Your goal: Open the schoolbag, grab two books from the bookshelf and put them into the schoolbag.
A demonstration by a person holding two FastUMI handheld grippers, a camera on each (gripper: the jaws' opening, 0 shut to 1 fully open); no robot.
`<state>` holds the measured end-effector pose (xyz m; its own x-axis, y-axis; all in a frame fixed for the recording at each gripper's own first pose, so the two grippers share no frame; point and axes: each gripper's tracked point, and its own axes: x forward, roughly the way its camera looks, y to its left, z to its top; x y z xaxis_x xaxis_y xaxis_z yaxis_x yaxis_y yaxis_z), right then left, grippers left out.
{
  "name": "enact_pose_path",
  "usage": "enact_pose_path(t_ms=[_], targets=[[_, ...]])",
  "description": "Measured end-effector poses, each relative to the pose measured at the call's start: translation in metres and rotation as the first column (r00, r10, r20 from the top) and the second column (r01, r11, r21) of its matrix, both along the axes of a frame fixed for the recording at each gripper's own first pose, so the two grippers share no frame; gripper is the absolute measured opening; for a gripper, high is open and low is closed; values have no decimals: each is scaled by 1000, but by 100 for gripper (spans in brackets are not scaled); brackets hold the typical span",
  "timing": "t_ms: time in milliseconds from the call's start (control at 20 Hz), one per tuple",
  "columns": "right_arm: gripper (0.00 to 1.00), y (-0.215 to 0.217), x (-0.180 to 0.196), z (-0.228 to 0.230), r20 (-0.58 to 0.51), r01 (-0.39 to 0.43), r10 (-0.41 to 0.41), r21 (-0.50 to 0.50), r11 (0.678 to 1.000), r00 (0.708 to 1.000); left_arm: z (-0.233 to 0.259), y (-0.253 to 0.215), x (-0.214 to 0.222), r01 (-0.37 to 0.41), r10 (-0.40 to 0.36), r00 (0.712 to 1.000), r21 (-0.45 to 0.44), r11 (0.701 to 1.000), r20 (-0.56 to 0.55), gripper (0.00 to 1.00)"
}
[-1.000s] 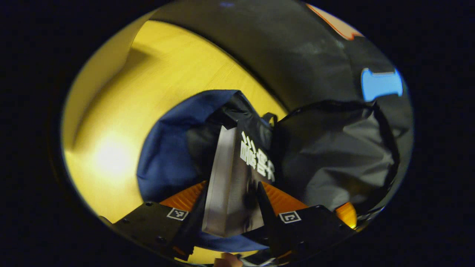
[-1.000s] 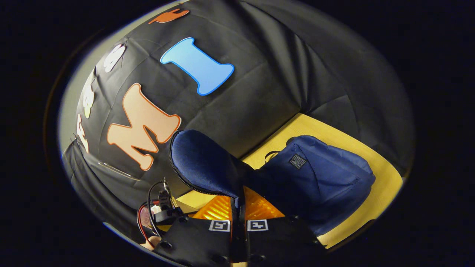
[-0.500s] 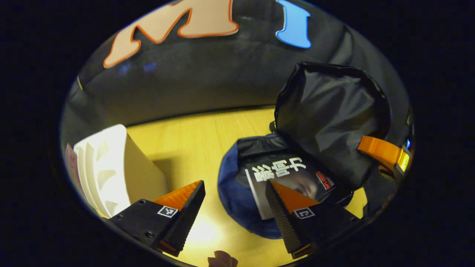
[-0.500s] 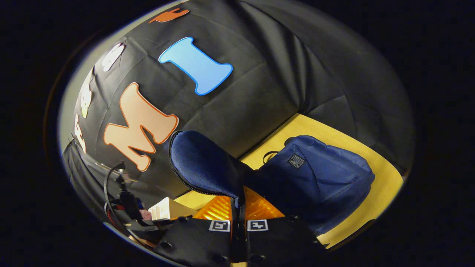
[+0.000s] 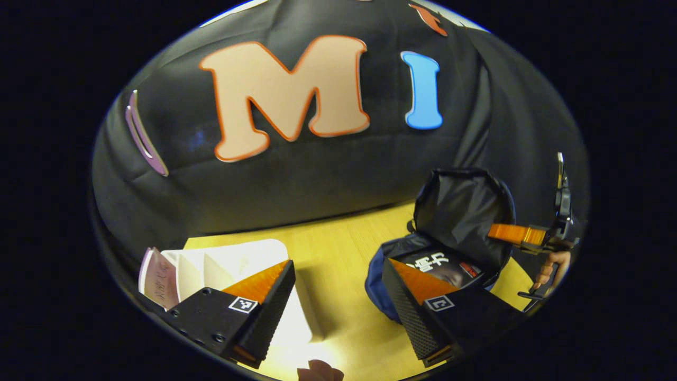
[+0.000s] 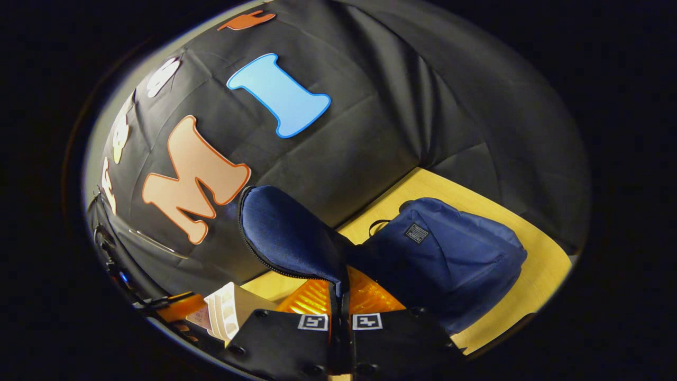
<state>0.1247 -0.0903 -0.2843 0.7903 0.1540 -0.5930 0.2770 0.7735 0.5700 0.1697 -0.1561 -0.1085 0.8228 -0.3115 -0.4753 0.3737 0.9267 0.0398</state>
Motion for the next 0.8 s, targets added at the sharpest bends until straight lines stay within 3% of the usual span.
enact_pose_path(t_ms=[100,150,350,400,550,800], targets=[[0,-3,0,1,0,11,-11,-7,1000,1000,21,26,0,-31,32,999,-27,999,38,98],[5,-3,1,2,-2,15,-15,-10,1000,1000,30,41,2,-49,51,997,-32,998,57,98],[0,-3,2,3,-3,15,-15,-30,999,1000,47,97,9,-120,121,988,-15,993,101,100],[5,-4,3,4,-4,18,-18,-32,999,1000,52,116,8,-138,138,985,-9,990,104,97],[0,-2,2,2,-6,18,-18,-44,999,1000,56,162,11,-185,182,976,22,982,117,97],[3,-2,4,2,-6,33,-33,-48,998,999,44,219,17,-253,248,964,39,967,99,97]])
